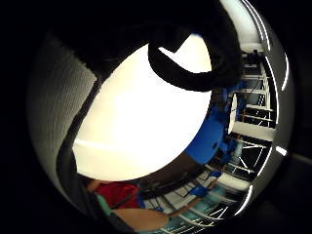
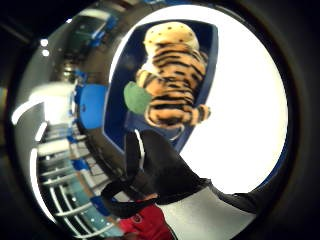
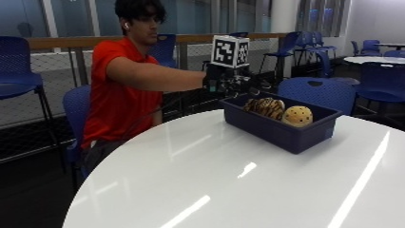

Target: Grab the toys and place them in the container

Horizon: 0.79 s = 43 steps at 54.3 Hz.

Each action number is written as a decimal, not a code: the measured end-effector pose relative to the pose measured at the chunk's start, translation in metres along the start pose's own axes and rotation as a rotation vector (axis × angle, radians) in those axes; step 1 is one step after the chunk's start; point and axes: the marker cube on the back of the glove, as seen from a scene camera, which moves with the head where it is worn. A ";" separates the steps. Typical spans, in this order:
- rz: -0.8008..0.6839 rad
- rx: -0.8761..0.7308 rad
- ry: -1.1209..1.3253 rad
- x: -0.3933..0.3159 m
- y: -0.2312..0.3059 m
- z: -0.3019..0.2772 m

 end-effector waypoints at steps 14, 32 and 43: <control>0.063 0.004 0.032 0.046 0.029 0.031; 0.060 -0.005 -0.019 0.085 0.086 0.066; 0.105 0.022 -0.019 0.126 0.131 0.069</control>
